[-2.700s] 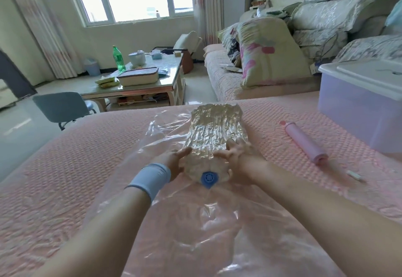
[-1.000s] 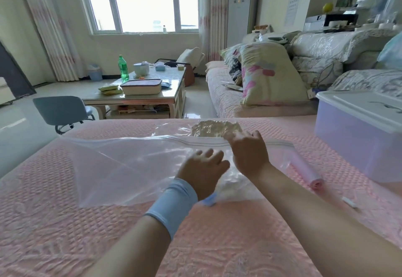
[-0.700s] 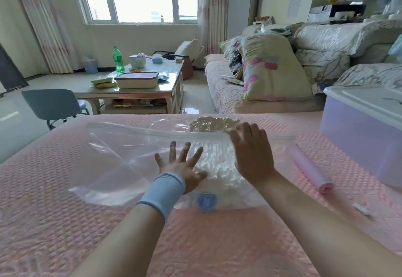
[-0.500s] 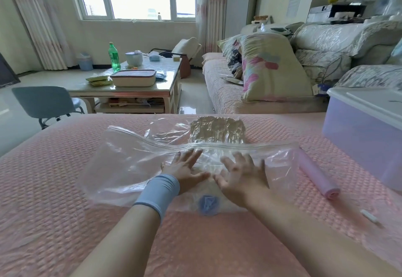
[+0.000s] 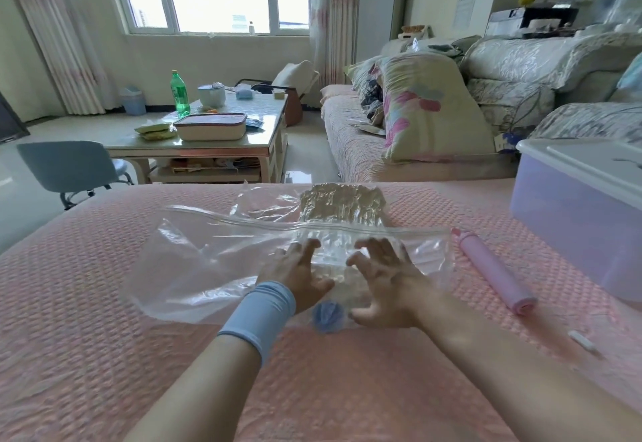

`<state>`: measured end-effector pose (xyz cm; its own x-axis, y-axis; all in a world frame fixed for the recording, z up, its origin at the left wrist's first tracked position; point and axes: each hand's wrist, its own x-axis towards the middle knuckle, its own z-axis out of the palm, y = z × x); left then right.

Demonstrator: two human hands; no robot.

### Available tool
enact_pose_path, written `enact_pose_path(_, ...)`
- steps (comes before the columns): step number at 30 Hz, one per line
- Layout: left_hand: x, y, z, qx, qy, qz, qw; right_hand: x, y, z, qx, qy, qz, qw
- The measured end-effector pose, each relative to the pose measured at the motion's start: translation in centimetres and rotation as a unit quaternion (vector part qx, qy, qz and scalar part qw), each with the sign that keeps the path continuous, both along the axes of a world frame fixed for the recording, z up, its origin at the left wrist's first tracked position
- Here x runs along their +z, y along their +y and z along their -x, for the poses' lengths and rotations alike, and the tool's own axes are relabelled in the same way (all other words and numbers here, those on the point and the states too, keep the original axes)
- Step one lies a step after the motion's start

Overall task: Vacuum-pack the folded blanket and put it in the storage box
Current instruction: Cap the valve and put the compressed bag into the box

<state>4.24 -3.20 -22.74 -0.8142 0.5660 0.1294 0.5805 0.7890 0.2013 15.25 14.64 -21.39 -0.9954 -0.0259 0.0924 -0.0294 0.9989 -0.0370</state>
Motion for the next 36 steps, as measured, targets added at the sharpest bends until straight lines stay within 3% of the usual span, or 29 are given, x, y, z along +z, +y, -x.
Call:
enact_pose_path(2,-0.1,0.2,-0.1,0.0,-0.053,-0.041,0.998,0.0,-0.5,-0.6,-0.018,-0.05,-0.071,0.996)
enact_pose_path(6,-0.2,0.3,-1.3,-0.021,-0.077,0.008,0.997,0.6,-0.9,-1.1,-0.055,-0.16,-0.15,0.974)
enact_pose_path(10,1.1,-0.2,-3.2,0.009,0.028,0.136,0.99,1.8,-1.0,-1.2,-0.038,-0.112,-0.126,0.985)
enact_pose_path(15,1.4,0.2,-5.7,0.033,-0.051,0.157,0.986,4.1,-2.3,-1.6,-0.039,-0.107,-0.142,0.983)
enact_pose_path(19,1.9,-0.1,-6.8,0.041,-0.028,0.071,0.996,7.3,-3.1,-2.4,0.014,-0.024,-0.173,0.985)
enact_pose_path(23,3.0,0.7,-7.8,0.02,0.063,-0.005,0.998,8.6,-2.8,-3.5,0.063,0.061,-0.17,0.982)
enact_pose_path(26,3.3,1.1,-8.2,-0.001,0.058,-0.024,0.998,8.6,-1.6,-4.7,0.04,0.119,-0.141,0.982)
enact_pose_path(28,3.5,1.0,-8.2,0.015,0.029,-0.051,0.998,8.4,-1.2,-5.5,-0.014,0.22,-0.156,0.963)
enact_pose_path(30,3.7,0.7,-8.0,0.046,-0.011,-0.108,0.993,8.1,-1.4,-6.1,-0.101,0.36,-0.079,0.924)
enact_pose_path(32,4.1,0.3,-7.7,0.057,-0.07,-0.191,0.977,7.5,-2.2,-6.4,-0.187,0.439,0.137,0.868)
enact_pose_path(34,4.7,-0.7,-7.5,0.05,-0.13,-0.267,0.954,6.6,-2.7,-6.3,-0.19,0.385,0.402,0.809)
enact_pose_path(36,5.1,-1.8,-7.4,0.032,-0.179,-0.309,0.933,5.7,-2.9,-5.8,-0.148,0.264,0.533,0.79)
